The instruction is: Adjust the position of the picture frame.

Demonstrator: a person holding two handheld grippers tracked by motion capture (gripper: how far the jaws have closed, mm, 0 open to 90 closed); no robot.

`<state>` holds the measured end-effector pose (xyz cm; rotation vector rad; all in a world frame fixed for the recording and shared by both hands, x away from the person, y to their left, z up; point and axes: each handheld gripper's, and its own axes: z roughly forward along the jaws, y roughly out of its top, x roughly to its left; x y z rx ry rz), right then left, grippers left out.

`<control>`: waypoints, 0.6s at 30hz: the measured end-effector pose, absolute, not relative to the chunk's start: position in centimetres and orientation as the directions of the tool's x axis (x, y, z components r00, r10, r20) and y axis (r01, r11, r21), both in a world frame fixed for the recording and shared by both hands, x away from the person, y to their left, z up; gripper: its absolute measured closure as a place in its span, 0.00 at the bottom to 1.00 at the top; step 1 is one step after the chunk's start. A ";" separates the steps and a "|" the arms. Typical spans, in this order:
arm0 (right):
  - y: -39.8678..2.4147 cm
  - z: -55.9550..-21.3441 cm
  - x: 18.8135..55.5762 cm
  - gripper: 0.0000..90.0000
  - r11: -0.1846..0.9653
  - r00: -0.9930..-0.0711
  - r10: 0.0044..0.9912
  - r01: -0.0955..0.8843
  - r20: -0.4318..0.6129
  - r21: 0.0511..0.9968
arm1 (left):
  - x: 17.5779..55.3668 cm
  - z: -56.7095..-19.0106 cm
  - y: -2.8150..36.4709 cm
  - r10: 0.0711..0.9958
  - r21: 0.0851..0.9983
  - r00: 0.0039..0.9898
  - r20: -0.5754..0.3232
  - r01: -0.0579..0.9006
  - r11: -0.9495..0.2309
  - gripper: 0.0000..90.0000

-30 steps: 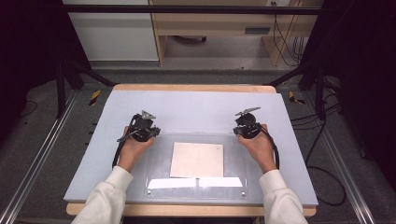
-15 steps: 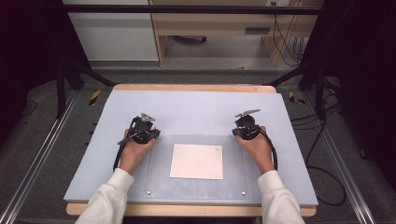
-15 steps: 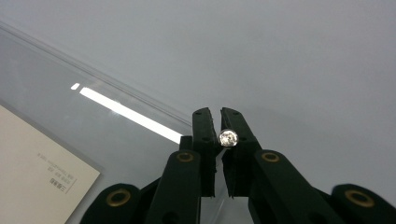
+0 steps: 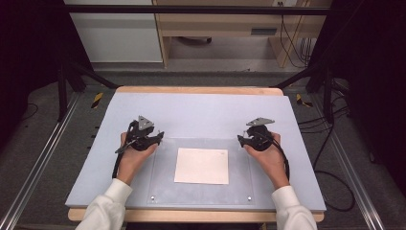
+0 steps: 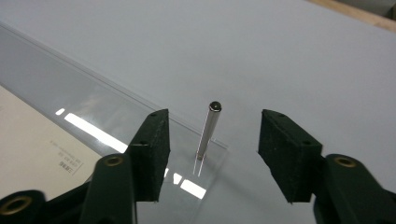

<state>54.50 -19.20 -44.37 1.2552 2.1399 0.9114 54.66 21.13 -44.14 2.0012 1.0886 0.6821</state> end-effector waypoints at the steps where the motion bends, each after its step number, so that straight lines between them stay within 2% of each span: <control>1: -19.3 -44.3 54.2 0.44 0.349 -0.456 0.886 0.542 -0.082 0.764 | 54.5 -44.0 21.3 0.858 0.813 0.505 0.096 0.458 -0.360 0.48; 2: -19.4 -44.1 53.8 0.34 0.357 -0.456 0.884 0.520 -0.101 0.776 | 54.4 -44.0 21.3 0.857 0.817 0.506 0.093 0.453 -0.357 0.41; 3: -19.4 -44.1 53.8 0.34 0.357 -0.456 0.884 0.520 -0.101 0.776 | 54.3 -43.9 21.3 0.859 0.823 0.503 0.100 0.443 -0.355 0.41; 4: -19.4 -44.1 53.7 0.30 0.355 -0.456 0.884 0.513 -0.102 0.781 | 54.2 -43.9 21.3 0.858 0.830 0.503 0.106 0.430 -0.355 0.37; 5: -19.5 -44.0 53.4 0.25 0.370 -0.449 0.884 0.496 -0.133 0.786 | 54.1 -43.8 21.2 0.855 0.834 0.510 0.098 0.426 -0.350 0.25; 6: -19.5 -44.0 53.4 0.25 0.370 -0.449 0.884 0.496 -0.133 0.786 | 54.1 -43.8 21.2 0.855 0.834 0.510 0.098 0.426 -0.350 0.20; 8: -19.6 -43.9 53.2 0.24 0.359 -0.439 0.889 0.492 -0.130 0.793 | 54.0 -43.9 21.1 0.846 0.834 0.525 0.098 0.420 -0.357 0.17; 12: -19.7 -44.0 52.6 0.24 0.385 -0.457 0.876 0.467 -0.155 0.797 | 53.6 -43.9 20.9 0.834 0.843 0.542 0.107 0.395 -0.365 0.11; 18: -19.6 -44.3 52.2 0.40 0.417 -0.475 0.861 0.454 -0.181 0.787 | 53.3 -44.2 20.9 0.809 0.825 0.567 0.156 0.375 -0.422 0.11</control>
